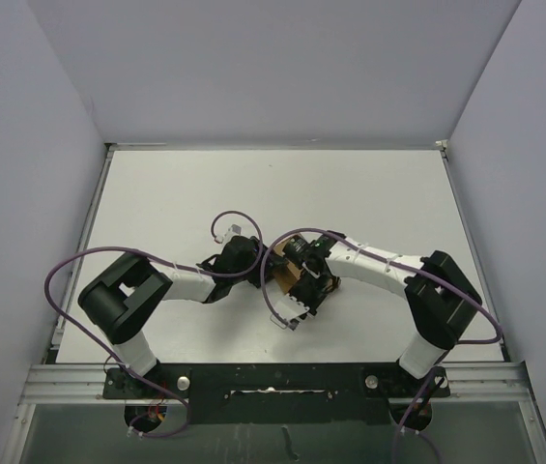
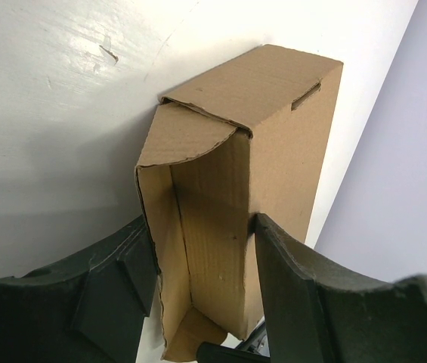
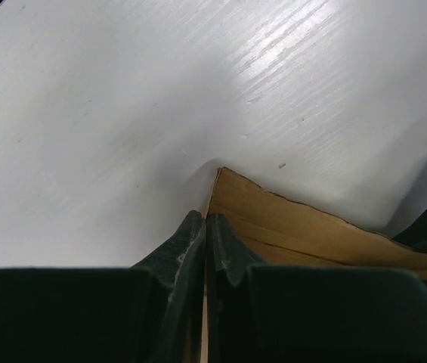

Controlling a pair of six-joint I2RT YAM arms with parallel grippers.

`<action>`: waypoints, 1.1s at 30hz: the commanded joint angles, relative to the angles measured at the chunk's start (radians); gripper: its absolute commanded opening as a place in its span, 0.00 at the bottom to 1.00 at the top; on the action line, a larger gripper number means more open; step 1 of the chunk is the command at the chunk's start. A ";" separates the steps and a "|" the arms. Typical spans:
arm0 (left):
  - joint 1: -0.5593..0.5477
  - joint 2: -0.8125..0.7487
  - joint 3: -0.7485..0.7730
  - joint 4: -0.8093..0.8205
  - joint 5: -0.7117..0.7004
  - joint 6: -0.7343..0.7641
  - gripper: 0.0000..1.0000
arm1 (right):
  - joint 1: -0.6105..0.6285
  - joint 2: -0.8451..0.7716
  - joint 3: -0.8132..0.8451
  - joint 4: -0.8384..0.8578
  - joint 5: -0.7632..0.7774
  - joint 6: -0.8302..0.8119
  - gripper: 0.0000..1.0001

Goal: Fold the paper box

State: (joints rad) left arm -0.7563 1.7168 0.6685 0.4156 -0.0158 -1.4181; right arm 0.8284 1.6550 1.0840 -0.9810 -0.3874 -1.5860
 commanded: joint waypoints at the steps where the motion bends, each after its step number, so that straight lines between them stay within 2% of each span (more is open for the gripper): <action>1: -0.002 0.052 -0.006 -0.097 0.006 0.029 0.48 | 0.022 0.027 0.051 -0.016 -0.025 -0.014 0.00; 11: -0.002 0.060 -0.015 -0.080 0.013 0.024 0.48 | 0.025 0.035 0.085 -0.058 -0.029 -0.031 0.00; 25: 0.003 0.050 -0.017 -0.078 0.016 0.025 0.48 | -0.043 -0.066 0.010 -0.047 -0.061 -0.019 0.01; 28: 0.003 0.048 -0.014 -0.080 0.016 0.025 0.48 | -0.052 -0.095 -0.004 -0.047 -0.079 -0.014 0.09; 33: 0.003 0.045 -0.014 -0.084 0.016 0.024 0.48 | -0.071 -0.218 -0.021 -0.036 -0.231 0.050 0.39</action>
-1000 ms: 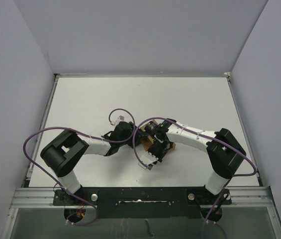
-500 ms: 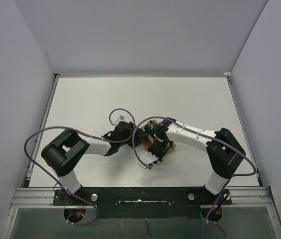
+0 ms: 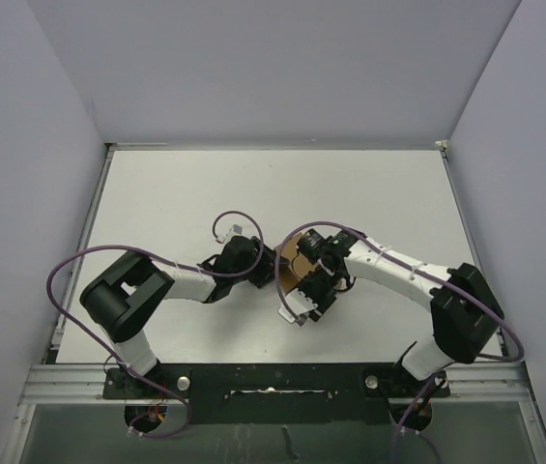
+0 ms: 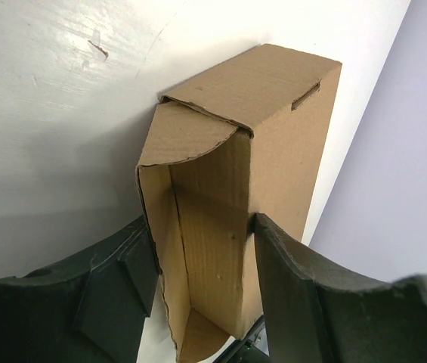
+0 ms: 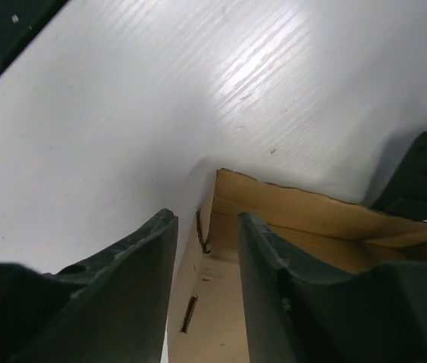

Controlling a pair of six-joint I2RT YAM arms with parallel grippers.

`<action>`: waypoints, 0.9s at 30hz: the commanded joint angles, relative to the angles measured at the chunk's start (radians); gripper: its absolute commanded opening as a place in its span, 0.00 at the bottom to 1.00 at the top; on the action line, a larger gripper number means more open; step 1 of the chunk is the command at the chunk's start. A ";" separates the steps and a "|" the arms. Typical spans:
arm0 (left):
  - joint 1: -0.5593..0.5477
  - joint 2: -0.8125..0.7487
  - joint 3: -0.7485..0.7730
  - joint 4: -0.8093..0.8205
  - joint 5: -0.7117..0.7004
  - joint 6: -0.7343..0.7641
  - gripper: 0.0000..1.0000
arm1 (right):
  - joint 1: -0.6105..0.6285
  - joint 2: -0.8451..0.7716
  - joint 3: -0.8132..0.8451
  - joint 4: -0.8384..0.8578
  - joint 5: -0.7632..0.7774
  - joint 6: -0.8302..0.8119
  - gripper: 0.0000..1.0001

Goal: Fold the paper box

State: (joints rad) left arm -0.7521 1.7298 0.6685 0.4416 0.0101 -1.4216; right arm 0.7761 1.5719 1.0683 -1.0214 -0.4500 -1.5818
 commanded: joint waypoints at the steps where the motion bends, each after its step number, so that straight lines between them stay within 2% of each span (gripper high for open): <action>1: 0.000 0.033 -0.014 -0.112 -0.009 0.027 0.48 | -0.035 -0.161 -0.011 0.005 -0.214 0.061 0.46; 4: 0.000 0.028 -0.016 -0.112 -0.008 0.026 0.48 | -0.125 -0.242 -0.035 0.099 -0.343 0.243 0.59; 5: 0.000 0.027 -0.017 -0.112 -0.009 0.026 0.48 | -0.196 -0.260 -0.050 0.147 -0.390 0.319 0.61; 8: 0.000 0.026 -0.014 -0.112 -0.009 0.026 0.48 | -0.382 -0.273 -0.094 0.365 -0.481 0.687 0.69; 9: 0.000 0.029 -0.012 -0.112 -0.009 0.027 0.48 | -0.446 -0.262 -0.097 0.413 -0.511 0.789 0.74; 11: 0.000 0.035 -0.005 -0.112 -0.009 0.029 0.48 | -0.560 -0.198 -0.095 0.488 -0.580 1.011 0.76; 13: -0.001 0.044 0.001 -0.108 -0.005 0.029 0.48 | -0.618 -0.121 -0.082 0.519 -0.594 1.158 0.76; 18: -0.004 0.050 0.008 -0.104 0.001 0.029 0.48 | -0.634 0.052 -0.033 0.521 -0.501 1.407 0.75; 22: -0.004 0.042 0.016 -0.111 -0.001 0.032 0.48 | -0.634 0.142 -0.020 0.507 -0.496 1.461 0.72; 24: -0.005 0.038 0.022 -0.115 -0.001 0.035 0.48 | -0.633 0.173 -0.012 0.495 -0.497 1.465 0.66; 27: -0.007 0.035 0.035 -0.128 -0.001 0.037 0.48 | -0.622 0.199 -0.007 0.485 -0.501 1.469 0.50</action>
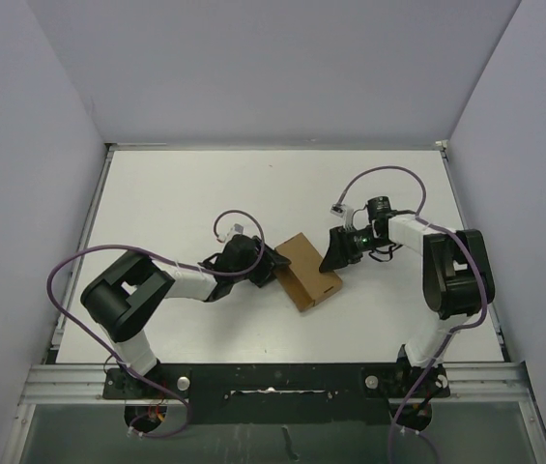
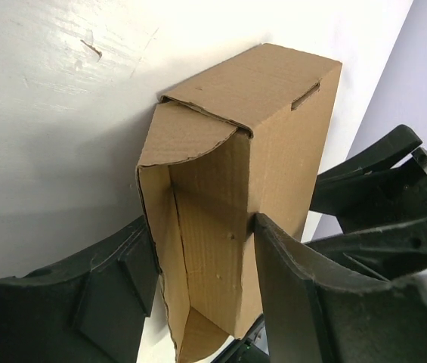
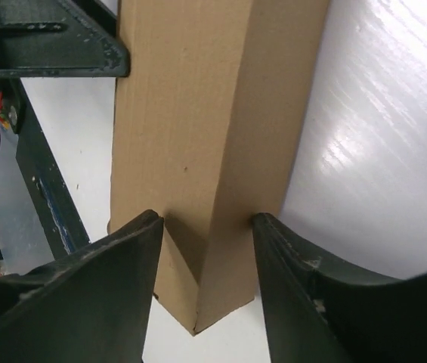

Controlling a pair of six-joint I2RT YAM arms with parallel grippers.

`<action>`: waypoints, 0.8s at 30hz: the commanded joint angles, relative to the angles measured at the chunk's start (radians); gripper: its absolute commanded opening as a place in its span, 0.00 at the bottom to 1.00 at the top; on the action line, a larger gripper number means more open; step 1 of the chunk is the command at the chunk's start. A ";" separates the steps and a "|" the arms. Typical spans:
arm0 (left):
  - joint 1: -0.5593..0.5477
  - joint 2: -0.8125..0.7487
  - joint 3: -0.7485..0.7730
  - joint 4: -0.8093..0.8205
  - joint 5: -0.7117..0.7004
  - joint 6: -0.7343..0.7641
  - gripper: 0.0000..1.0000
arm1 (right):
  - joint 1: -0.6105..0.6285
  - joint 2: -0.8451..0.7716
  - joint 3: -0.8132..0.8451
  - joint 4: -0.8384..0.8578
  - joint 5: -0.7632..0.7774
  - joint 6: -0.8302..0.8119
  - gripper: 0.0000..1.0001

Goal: Fold the paper box

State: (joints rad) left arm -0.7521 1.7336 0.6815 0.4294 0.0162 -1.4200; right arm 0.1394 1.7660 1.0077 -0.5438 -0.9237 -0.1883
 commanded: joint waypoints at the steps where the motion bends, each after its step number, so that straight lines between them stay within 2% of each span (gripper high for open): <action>1: -0.009 0.030 0.028 -0.124 -0.010 0.037 0.47 | 0.019 0.009 0.052 0.008 -0.024 0.076 0.45; 5: -0.017 0.023 0.077 -0.168 -0.015 0.046 0.43 | 0.040 0.015 0.052 0.014 -0.003 0.087 0.36; 8: -0.025 0.010 0.136 -0.282 -0.029 0.038 0.30 | 0.047 0.019 0.052 0.016 0.008 0.090 0.35; 11: -0.033 0.005 0.214 -0.431 -0.052 0.039 0.26 | 0.050 0.024 0.055 0.015 0.014 0.090 0.34; 18: -0.048 0.010 0.291 -0.560 -0.074 0.041 0.22 | 0.053 0.032 0.058 0.014 0.022 0.089 0.32; 20: -0.051 0.001 0.296 -0.556 -0.072 0.054 0.24 | 0.052 0.036 0.060 0.012 0.022 0.089 0.32; 22: -0.053 -0.017 0.294 -0.554 -0.078 0.067 0.33 | 0.050 0.036 0.061 0.011 0.020 0.089 0.32; 24: -0.056 -0.045 0.281 -0.553 -0.087 0.078 0.47 | 0.050 0.036 0.063 0.012 0.019 0.087 0.32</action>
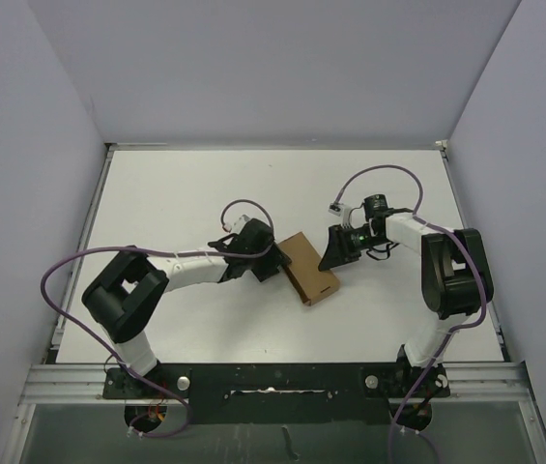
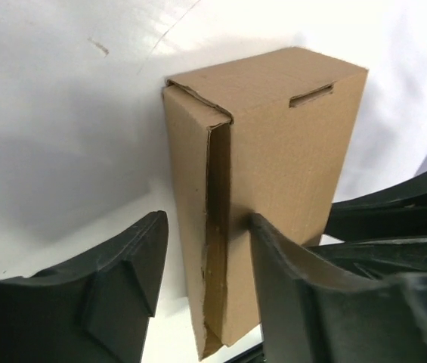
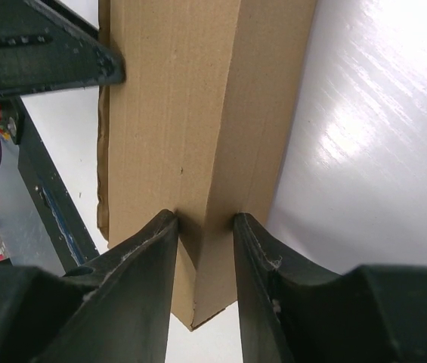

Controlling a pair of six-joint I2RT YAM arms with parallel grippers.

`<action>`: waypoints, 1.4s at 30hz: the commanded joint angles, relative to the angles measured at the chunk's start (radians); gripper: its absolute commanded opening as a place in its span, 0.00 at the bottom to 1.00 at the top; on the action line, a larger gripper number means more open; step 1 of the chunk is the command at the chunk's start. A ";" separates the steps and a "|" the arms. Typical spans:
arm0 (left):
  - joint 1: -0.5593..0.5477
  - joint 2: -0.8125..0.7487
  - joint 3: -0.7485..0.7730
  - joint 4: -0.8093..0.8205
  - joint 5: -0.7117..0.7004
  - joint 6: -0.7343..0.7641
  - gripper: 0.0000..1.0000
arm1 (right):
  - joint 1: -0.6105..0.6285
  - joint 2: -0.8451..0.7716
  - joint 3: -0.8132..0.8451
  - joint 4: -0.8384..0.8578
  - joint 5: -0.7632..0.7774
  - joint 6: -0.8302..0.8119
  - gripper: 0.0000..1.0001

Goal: Fold the paper box

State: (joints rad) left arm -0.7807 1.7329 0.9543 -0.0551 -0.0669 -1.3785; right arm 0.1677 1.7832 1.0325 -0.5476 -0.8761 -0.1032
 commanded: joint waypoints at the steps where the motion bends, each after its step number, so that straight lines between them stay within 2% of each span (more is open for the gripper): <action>1: -0.029 -0.059 -0.002 -0.066 -0.008 0.039 0.51 | 0.020 0.020 0.039 0.014 -0.029 0.001 0.32; 4: -0.032 -0.099 -0.032 -0.054 -0.013 0.045 0.61 | 0.020 0.031 0.047 0.008 -0.032 -0.004 0.32; 6: -0.035 -0.123 -0.055 -0.034 -0.018 0.049 0.63 | 0.021 0.038 0.050 0.002 -0.032 -0.012 0.32; 9: -0.044 -0.162 -0.092 0.015 -0.020 0.082 0.79 | 0.019 0.039 0.050 0.001 -0.033 -0.012 0.32; 12: -0.070 -0.237 -0.159 0.151 -0.024 0.153 0.93 | 0.018 0.040 0.052 -0.001 -0.039 -0.018 0.32; 14: -0.089 -0.287 -0.200 0.203 -0.039 0.207 0.98 | 0.019 0.040 0.055 -0.006 -0.046 -0.022 0.32; 18: -0.125 -0.383 -0.277 0.246 -0.077 0.277 0.98 | 0.019 0.038 0.057 -0.006 -0.046 -0.024 0.32; 23: -0.131 -0.449 -0.454 0.475 -0.008 0.276 0.98 | 0.019 0.043 0.059 -0.008 -0.054 -0.026 0.32; 26: -0.158 -0.452 -0.509 0.529 -0.015 0.275 0.98 | 0.019 0.043 0.060 -0.008 -0.058 -0.026 0.32; 34: -0.325 -0.349 -0.434 0.438 -0.244 0.168 0.95 | 0.018 0.047 0.060 -0.007 -0.060 -0.026 0.32; 39: -0.364 -0.242 -0.348 0.407 -0.318 0.086 0.95 | 0.019 0.050 0.060 -0.008 -0.063 -0.026 0.32; 42: -0.365 -0.183 -0.256 0.292 -0.330 0.030 0.91 | 0.019 0.051 0.060 -0.008 -0.063 -0.026 0.32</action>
State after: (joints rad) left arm -1.1385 1.4822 0.5697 0.3225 -0.3141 -1.2541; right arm 0.1783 1.8252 1.0649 -0.5541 -0.9298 -0.1158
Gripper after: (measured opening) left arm 0.939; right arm 0.325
